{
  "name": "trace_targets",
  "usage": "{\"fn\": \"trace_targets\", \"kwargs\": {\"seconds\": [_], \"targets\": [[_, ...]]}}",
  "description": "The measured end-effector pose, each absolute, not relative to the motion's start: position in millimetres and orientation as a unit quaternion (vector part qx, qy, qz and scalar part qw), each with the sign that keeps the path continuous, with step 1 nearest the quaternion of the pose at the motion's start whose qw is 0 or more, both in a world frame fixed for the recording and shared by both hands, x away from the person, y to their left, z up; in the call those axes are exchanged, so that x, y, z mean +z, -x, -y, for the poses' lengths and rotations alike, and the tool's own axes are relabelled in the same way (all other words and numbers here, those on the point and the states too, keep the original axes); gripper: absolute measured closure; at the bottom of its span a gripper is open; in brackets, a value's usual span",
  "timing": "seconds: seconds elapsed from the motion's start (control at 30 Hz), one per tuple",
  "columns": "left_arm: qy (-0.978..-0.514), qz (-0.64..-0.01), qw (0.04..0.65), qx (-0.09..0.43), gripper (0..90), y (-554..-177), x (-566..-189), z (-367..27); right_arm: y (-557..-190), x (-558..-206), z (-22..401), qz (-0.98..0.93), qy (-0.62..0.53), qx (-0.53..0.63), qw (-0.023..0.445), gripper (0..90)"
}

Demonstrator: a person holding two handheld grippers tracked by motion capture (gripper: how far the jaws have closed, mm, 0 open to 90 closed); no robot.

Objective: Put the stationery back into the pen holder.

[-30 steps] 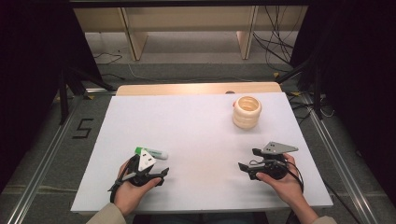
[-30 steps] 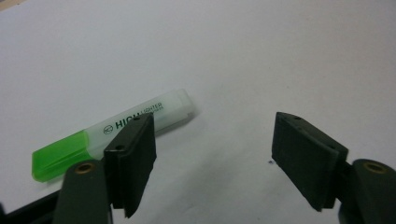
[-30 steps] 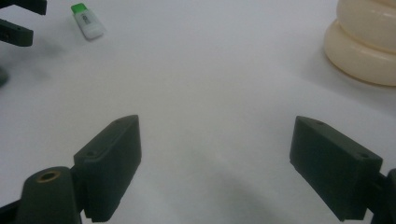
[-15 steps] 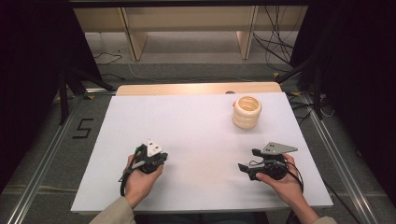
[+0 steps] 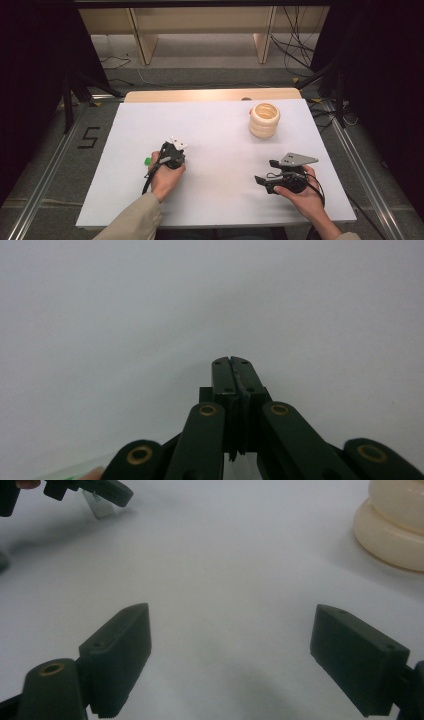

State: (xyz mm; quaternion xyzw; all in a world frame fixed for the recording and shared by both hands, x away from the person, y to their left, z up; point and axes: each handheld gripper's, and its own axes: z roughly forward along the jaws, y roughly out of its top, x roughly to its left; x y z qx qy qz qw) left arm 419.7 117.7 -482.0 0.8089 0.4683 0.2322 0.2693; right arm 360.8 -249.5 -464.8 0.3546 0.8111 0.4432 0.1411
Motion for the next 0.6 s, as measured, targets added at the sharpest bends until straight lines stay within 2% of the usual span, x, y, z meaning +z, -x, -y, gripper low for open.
{"fn": "trace_targets", "kwargs": {"seconds": [0.6], "targets": [[-0.821,-0.46,0.247,0.232,89.8,-416.1,-484.0,-116.9,-360.3,-464.8,249.8,-0.812,-0.354,0.443,0.14,17.3]]}}
